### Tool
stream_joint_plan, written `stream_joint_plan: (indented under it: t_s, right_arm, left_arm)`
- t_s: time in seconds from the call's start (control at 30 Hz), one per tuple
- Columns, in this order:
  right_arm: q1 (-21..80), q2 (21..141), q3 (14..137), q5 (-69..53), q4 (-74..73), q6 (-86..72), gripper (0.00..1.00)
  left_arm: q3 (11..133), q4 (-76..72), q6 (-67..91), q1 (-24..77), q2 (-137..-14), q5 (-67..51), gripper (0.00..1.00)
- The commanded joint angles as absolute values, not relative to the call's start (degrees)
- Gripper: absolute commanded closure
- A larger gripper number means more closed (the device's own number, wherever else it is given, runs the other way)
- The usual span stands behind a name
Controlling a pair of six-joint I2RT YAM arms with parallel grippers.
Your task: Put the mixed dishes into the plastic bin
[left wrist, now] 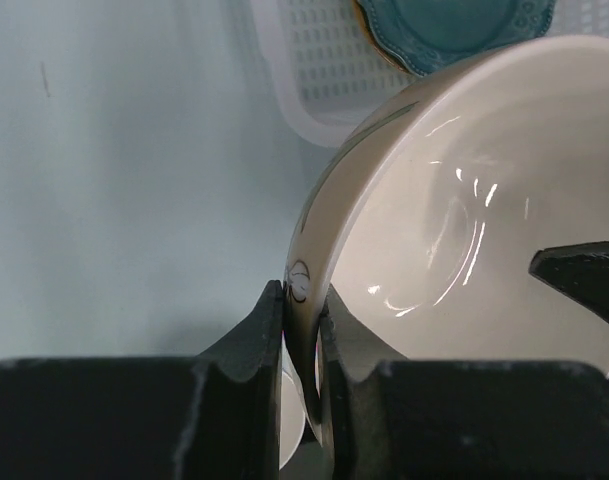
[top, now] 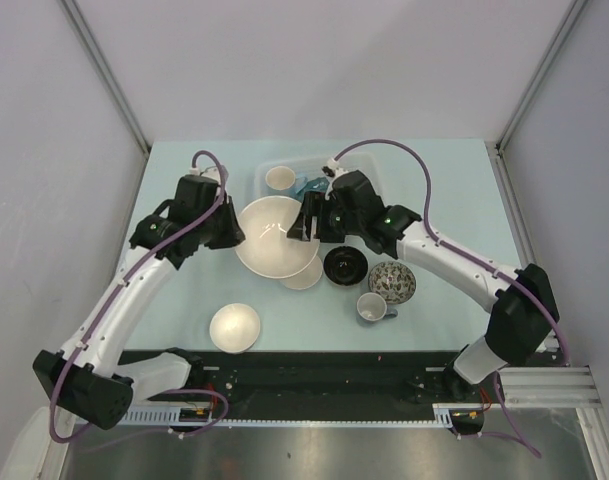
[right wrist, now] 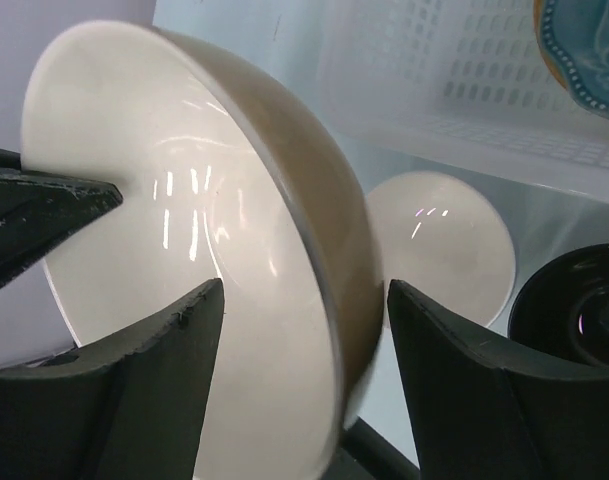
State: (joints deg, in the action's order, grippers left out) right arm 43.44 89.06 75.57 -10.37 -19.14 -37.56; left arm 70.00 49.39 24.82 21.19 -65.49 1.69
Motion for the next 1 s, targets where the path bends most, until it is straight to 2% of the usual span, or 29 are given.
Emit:
stream_joint_plan:
  t_s: [0.0, 0.03, 0.07, 0.13, 0.17, 0.2, 0.33, 0.4, 0.43, 0.5, 0.53, 0.57, 0.63, 0.73, 0.93, 0.97]
  right_arm:
    - [44.2, 89.4, 76.5, -7.8, -17.4, -38.5, 0.30]
    - [44.2, 89.8, 77.4, -7.3, -19.6, -38.4, 0.32]
    - [44.2, 90.3, 77.7, -6.9, -20.5, -37.9, 0.44]
    - [44.2, 90.7, 78.2, -5.5, -22.1, -37.7, 0.68]
    - [44.3, 90.6, 78.5, -4.6, -22.8, -37.8, 0.90]
    - [44.3, 90.4, 78.6, -3.4, -23.1, -37.6, 1.00]
    - [44.2, 89.9, 79.4, -1.9, -26.8, -35.4, 1.00]
    - [43.6, 89.7, 79.8, -0.6, -27.8, -35.2, 1.00]
    - [42.7, 89.3, 80.1, -0.3, -28.8, -35.2, 1.00]
    - [41.3, 89.0, 82.3, -0.1, -29.8, -34.6, 1.00]
    - [39.9, 89.2, 83.6, -0.1, -31.4, -33.8, 1.00]
    - [38.9, 89.6, 85.2, 1.5, -32.3, -33.0, 1.00]
    - [37.4, 90.6, 89.8, 2.4, -33.9, -30.9, 1.00]
    - [33.4, 95.7, 97.5, 2.6, -36.2, -28.3, 1.00]
    - [28.5, 105.9, 110.6, 2.5, -39.0, -28.0, 1.00]
    - [28.3, 108.0, 116.0, 2.6, -40.1, -27.4, 1.00]
  left_arm:
    - [74.8, 36.8, 27.3, 22.2, -63.4, -1.9, 1.00]
    - [74.7, 35.8, 28.3, 22.4, -63.2, -2.2, 1.00]
    - [74.5, 35.2, 28.6, 22.4, -63.0, -2.3, 1.00]
    - [74.4, 34.1, 29.5, 22.5, -62.7, -2.7, 1.00]
    - [74.3, 33.8, 29.6, 22.5, -62.6, -3.1, 1.00]
    - [73.9, 33.2, 29.6, 22.6, -62.7, -3.7, 1.00]
    - [73.0, 32.0, 28.4, 22.7, -62.9, -5.2, 0.97]
    - [74.0, 32.0, 27.6, 22.7, -63.1, -5.2, 0.79]
    - [74.6, 32.3, 26.5, 22.7, -63.3, -4.2, 0.55]
    - [77.2, 34.2, 26.0, 22.6, -63.2, -0.8, 0.36]
    - [78.0, 34.7, 25.4, 22.6, -63.1, 3.6, 0.21]
    - [79.4, 35.3, 25.1, 22.6, -62.9, 5.8, 0.16]
    - [80.1, 36.6, 24.4, 22.4, -62.5, 11.4, 0.08]
    - [79.3, 36.7, 24.3, 20.9, -60.4, 14.4, 0.06]
    - [73.7, 36.5, 24.2, 17.2, -56.3, 12.5, 0.06]
    - [71.5, 36.4, 24.3, 17.0, -55.9, 12.0, 0.06]
